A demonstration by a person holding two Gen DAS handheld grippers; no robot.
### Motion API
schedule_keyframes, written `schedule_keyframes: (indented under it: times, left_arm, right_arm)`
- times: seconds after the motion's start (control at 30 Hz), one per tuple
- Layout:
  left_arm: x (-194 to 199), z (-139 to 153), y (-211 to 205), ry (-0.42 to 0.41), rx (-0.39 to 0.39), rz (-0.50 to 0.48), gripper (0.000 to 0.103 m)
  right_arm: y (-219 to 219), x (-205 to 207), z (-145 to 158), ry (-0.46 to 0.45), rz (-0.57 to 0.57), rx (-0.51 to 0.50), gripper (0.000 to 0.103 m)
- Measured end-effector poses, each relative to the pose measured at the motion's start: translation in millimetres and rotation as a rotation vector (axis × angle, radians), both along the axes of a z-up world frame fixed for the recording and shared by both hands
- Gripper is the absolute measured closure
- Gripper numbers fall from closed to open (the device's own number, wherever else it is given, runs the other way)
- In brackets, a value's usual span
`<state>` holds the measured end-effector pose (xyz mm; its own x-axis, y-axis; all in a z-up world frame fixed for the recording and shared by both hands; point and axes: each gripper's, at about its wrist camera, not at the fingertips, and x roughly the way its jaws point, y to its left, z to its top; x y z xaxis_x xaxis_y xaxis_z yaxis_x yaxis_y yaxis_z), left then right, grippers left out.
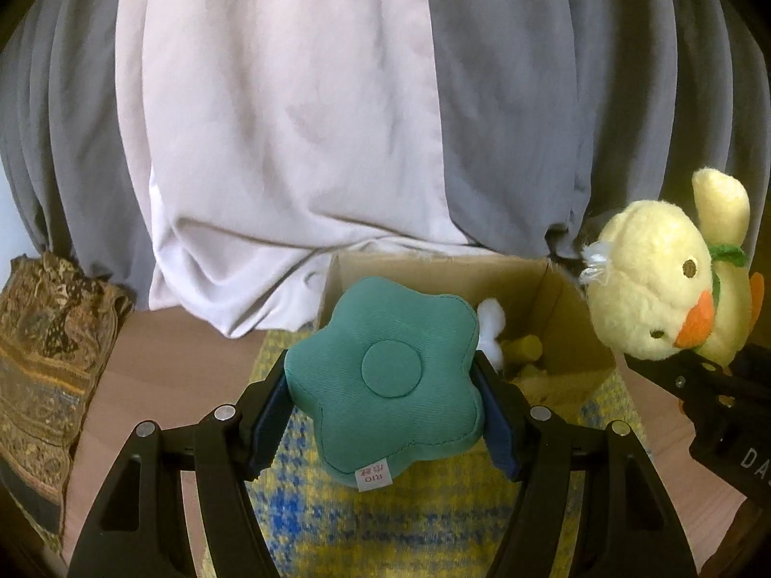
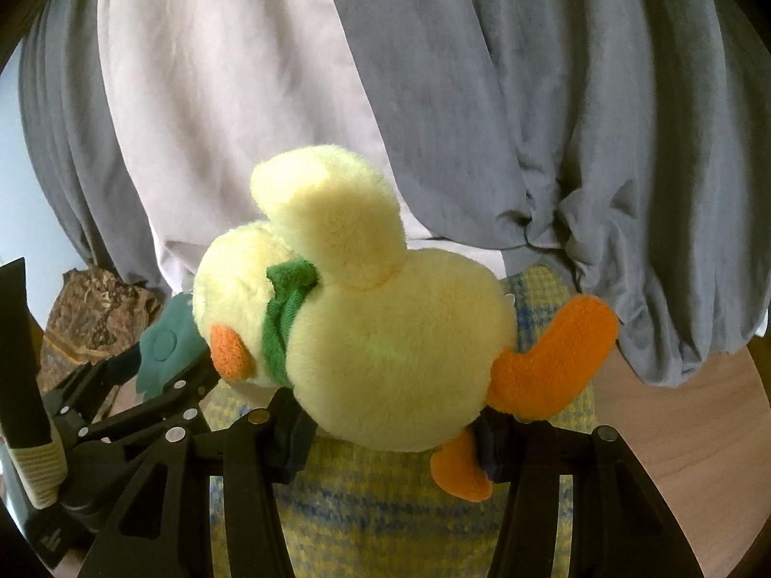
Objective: Organize objects
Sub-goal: 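Lift the teal star with the left tool while the right tool carries the duck to the box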
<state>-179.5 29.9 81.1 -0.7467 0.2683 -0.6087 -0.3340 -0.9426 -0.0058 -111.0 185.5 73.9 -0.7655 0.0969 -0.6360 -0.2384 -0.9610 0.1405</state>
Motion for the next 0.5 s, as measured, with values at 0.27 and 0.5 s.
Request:
schedule_keyframes:
  times: [0.27,0.5]
  left_arm:
    - [-25.5,10.2,9.0,-0.004,0.0,-0.008,0.035]
    - [-49.2,15.2,17.2,-0.012,0.0,-0.014,0.035]
  right_arm:
    - [5.5,-20.0,10.1,-0.004,-0.006,0.009,0.05]
    - [15.4,-50.1,8.5,-0.038,-0.008,-0.01,0.05]
